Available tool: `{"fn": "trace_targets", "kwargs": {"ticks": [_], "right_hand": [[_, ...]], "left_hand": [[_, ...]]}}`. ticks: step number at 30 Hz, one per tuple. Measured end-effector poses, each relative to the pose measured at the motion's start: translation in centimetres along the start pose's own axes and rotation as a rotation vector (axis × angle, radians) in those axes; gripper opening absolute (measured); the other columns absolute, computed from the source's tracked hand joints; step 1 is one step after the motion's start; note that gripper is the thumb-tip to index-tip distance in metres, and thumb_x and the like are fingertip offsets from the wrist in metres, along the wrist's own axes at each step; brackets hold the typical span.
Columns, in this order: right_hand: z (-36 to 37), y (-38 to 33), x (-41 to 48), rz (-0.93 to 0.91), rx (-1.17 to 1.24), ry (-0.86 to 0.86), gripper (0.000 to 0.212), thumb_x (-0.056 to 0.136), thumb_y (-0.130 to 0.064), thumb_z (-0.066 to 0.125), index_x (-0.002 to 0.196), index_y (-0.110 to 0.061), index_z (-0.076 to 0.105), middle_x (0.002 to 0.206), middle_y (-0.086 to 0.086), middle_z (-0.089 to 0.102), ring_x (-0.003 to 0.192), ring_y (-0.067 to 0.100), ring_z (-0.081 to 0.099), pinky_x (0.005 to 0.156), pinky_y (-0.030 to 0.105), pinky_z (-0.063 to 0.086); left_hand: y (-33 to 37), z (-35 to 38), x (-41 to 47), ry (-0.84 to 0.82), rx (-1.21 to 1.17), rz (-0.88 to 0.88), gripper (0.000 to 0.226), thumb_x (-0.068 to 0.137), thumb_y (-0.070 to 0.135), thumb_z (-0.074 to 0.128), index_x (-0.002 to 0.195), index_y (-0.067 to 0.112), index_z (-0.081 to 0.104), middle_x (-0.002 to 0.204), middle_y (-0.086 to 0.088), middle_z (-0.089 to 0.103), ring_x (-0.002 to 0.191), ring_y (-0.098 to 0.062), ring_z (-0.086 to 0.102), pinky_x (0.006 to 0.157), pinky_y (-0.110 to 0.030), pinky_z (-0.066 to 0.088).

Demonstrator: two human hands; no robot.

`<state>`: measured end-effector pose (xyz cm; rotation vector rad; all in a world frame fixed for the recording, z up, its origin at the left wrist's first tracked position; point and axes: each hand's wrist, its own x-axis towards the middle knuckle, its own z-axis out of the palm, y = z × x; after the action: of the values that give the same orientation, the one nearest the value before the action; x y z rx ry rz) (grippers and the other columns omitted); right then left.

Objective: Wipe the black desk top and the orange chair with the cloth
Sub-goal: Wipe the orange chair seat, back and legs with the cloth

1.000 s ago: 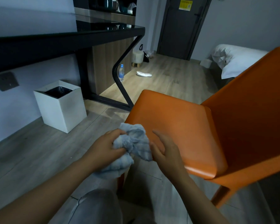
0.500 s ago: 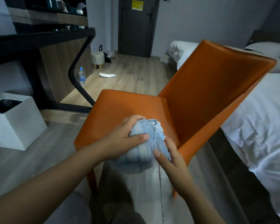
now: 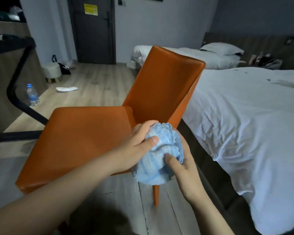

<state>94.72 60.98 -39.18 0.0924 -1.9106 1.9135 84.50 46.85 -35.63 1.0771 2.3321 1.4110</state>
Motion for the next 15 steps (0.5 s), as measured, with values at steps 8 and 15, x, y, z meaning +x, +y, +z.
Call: {"fn": "trace_targets", "kwargs": {"ticks": [8,15], "right_hand": [[-3.6,-1.4,1.9,-0.029,0.006,0.228,0.043,0.084,-0.010,0.072,0.124,-0.014,0.059,0.115,0.006,0.070,0.107,0.023,0.067,0.088,0.039,0.056],[-8.3,-4.0,4.4,-0.159,-0.166,0.591,0.033,0.076,-0.018,0.071,0.107,-0.028,0.064,0.100,-0.012,0.071,0.092,0.004,0.067,0.076,0.019,0.053]], "left_hand": [[2.7,1.4,3.5,-0.105,0.062,0.161,0.046,0.100,0.039,0.040,0.143,0.047,0.026,0.152,0.016,0.025,0.140,0.003,0.020,0.118,-0.025,0.018],[5.9,-1.5,8.7,-0.023,0.211,0.237,0.052,0.097,0.041,0.044,0.147,0.039,0.028,0.148,0.012,0.035,0.133,-0.007,0.039,0.108,-0.029,0.039]]}}
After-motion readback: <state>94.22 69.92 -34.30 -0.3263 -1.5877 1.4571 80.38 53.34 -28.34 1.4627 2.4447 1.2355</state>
